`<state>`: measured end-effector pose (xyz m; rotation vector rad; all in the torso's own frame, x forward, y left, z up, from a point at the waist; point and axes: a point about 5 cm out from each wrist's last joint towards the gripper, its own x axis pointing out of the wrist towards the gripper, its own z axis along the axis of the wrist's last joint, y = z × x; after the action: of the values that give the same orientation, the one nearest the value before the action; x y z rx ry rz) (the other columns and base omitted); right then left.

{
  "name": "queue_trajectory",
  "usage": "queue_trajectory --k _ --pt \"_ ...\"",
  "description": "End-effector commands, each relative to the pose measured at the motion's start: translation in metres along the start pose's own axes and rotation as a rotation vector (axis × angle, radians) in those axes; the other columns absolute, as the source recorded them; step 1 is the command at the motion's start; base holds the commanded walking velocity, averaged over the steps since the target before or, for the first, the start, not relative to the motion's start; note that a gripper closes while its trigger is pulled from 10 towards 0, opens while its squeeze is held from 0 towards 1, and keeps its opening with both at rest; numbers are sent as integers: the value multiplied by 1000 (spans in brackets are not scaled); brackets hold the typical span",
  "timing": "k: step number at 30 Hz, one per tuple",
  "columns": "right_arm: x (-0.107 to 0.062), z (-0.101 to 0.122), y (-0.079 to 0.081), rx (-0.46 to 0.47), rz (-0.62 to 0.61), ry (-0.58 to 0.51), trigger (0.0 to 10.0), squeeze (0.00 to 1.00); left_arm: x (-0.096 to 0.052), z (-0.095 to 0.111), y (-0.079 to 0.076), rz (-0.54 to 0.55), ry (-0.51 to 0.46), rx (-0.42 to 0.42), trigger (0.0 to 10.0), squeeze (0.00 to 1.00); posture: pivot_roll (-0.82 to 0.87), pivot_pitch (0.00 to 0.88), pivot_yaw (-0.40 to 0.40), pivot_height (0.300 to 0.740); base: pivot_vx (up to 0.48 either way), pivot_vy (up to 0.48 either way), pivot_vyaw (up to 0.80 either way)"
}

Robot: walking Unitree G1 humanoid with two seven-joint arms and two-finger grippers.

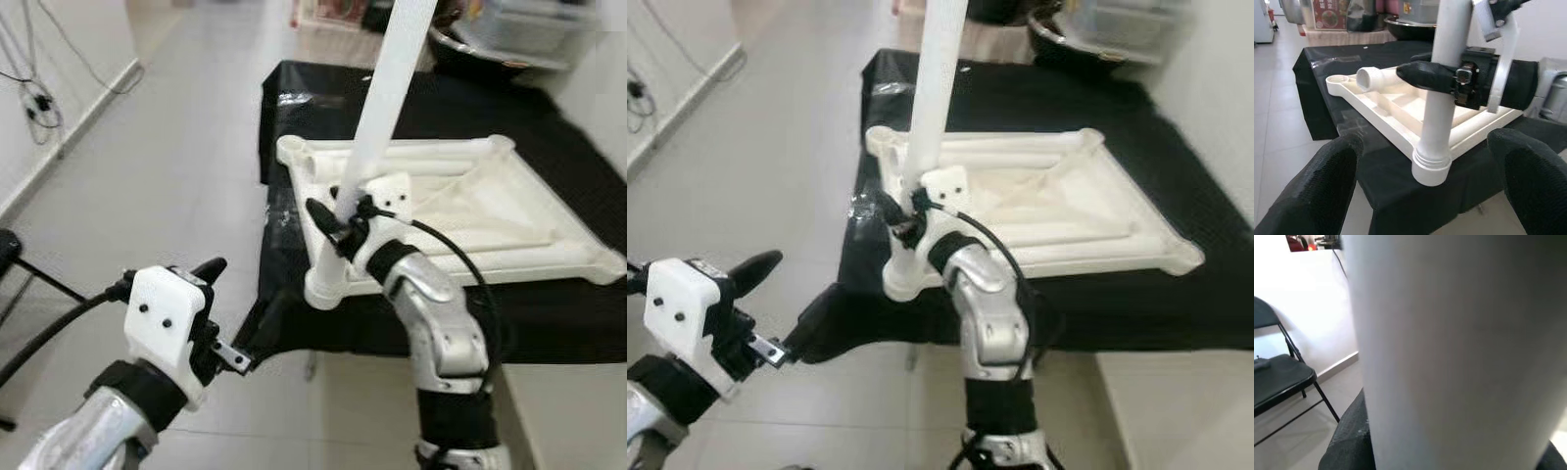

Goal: Building children table

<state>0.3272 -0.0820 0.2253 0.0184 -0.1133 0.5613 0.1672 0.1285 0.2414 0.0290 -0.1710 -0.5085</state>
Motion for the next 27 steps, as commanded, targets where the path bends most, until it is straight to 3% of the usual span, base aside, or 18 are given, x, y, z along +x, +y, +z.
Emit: queue_trajectory --k 1,3,4,6,7,8,13,14,15,16,18,27 --pt "-1 -47 1 73 -46 222 10000 0 0 -2 -1 1 10 -10 10000 0 234 216 -131 740 0 0 0" --pt "-1 -41 8 99 -44 196 10000 0 0 -2 -1 -1 10 -12 10000 0 235 216 -129 740 0 0 0" --pt "0 -35 12 131 -19 170 10000 1000 0 -2 -2 -5 11 -14 10000 0 235 216 -128 740 0 0 0" --pt "3 -21 19 188 142 95 10000 1000 0 -3 -3 -8 12 -22 10000 0 234 218 -129 740 0 0 0" --pt "3 -21 19 188 142 95 10000 1000 0 -3 -3 -8 12 -22 10000 0 234 218 -129 740 0 0 0" --pt "4 -19 20 199 268 93 10000 1000 0 -3 -4 -9 13 -24 10000 0 232 219 -131 740 0 0 0" --pt "4 -19 12 132 452 85 10000 1000 1 -3 -6 -10 9 -30 10000 0 243 226 -135 740 0 0 0" --pt "6 -18 5 76 524 91 10000 855 1 -3 -6 -10 9 -32 10000 0 241 230 -139 740 0 0 0" --pt "9 -14 0 33 608 94 10000 0 1 -3 -6 -10 7 -36 10000 0 244 242 -143 740 0 0 0" --pt "9 -14 0 33 608 94 10000 0 1 -3 -6 -10 7 -36 10000 0 244 242 -143 740 0 0 0" --pt "18 1 -7 -23 766 95 10000 0 0 -4 -7 -10 6 -41 10000 0 254 260 -146 740 0 0 0" --pt "35 28 -9 -35 951 76 10000 0 -1 -4 -7 -1 7 -46 10000 0 288 293 -157 740 0 0 0"
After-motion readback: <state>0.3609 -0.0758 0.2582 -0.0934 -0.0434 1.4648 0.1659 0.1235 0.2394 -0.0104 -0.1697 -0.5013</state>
